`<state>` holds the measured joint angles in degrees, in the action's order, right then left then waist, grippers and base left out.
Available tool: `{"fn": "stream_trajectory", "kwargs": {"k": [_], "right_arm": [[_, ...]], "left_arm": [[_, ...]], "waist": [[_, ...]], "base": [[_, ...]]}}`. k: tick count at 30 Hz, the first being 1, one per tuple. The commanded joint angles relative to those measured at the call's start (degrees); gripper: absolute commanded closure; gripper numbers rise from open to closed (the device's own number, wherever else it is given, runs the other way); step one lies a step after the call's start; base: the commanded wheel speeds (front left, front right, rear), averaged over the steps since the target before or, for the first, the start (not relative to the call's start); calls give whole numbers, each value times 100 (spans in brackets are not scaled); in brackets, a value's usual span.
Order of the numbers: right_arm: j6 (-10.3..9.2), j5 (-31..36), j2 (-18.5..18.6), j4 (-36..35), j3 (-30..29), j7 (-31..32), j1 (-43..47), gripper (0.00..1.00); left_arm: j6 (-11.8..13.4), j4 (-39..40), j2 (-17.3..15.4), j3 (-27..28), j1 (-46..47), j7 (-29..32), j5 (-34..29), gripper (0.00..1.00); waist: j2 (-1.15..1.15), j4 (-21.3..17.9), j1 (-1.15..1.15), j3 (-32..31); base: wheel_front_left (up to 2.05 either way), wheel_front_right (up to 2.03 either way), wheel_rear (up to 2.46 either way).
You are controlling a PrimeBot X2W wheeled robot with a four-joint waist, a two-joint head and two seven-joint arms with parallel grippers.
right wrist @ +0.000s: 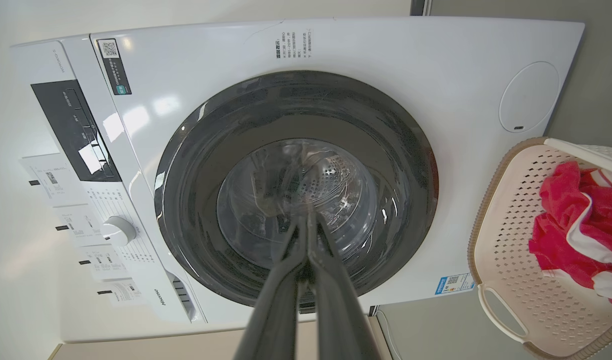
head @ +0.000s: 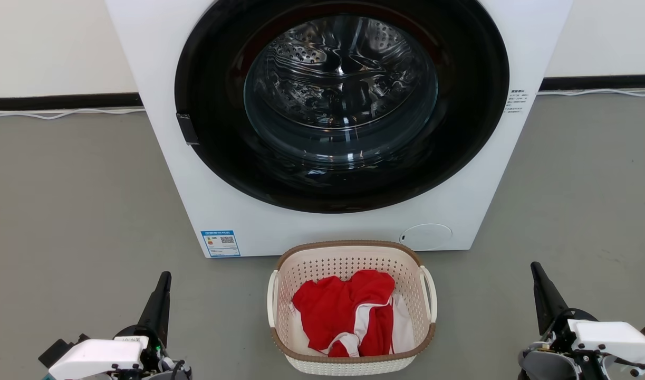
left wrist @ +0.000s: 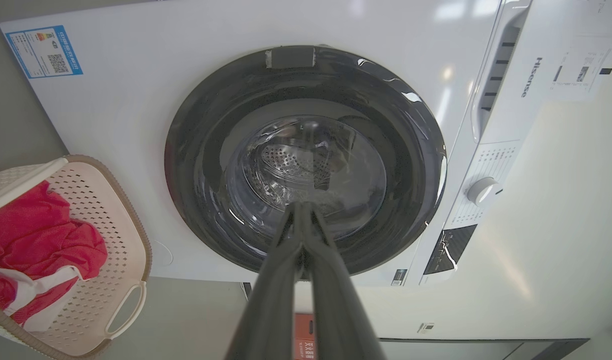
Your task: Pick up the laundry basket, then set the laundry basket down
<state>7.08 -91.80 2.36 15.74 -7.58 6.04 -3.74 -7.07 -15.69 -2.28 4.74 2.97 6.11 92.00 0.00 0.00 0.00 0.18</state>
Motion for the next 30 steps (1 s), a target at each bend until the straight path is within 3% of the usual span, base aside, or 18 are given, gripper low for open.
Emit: {"fn": "stream_trajectory", "kwargs": {"k": [1,5,6,15,19,30], "right_arm": [[41,-39,52,-172,108,43,-244,100],[41,-39,52,-172,108,43,-244,100],[-1,0,0,0,0,0,0,0],[-1,58,-12,51,79,-119,90,0],[1,104,-9,15,118,-187,115,0],[4,583,35,-47,203,-372,136,0]], "left_arm": [[-42,166,-60,176,322,36,19,100],[-42,166,-60,176,322,36,19,100],[0,0,0,0,0,0,0,0],[0,-134,20,-107,-66,-127,-13,0],[-2,-142,18,-158,-74,-195,-34,0],[-6,-225,10,-257,-52,-379,-345,0]], "waist": [[0,0,0,0],[0,0,0,0],[0,0,0,0],[0,2,13,-11],[0,3,1,-3],[0,-3,0,-4]], "base": [[0,0,0],[0,0,0],[0,0,0],[0,0,0],[0,0,0],[0,0,0]]}}
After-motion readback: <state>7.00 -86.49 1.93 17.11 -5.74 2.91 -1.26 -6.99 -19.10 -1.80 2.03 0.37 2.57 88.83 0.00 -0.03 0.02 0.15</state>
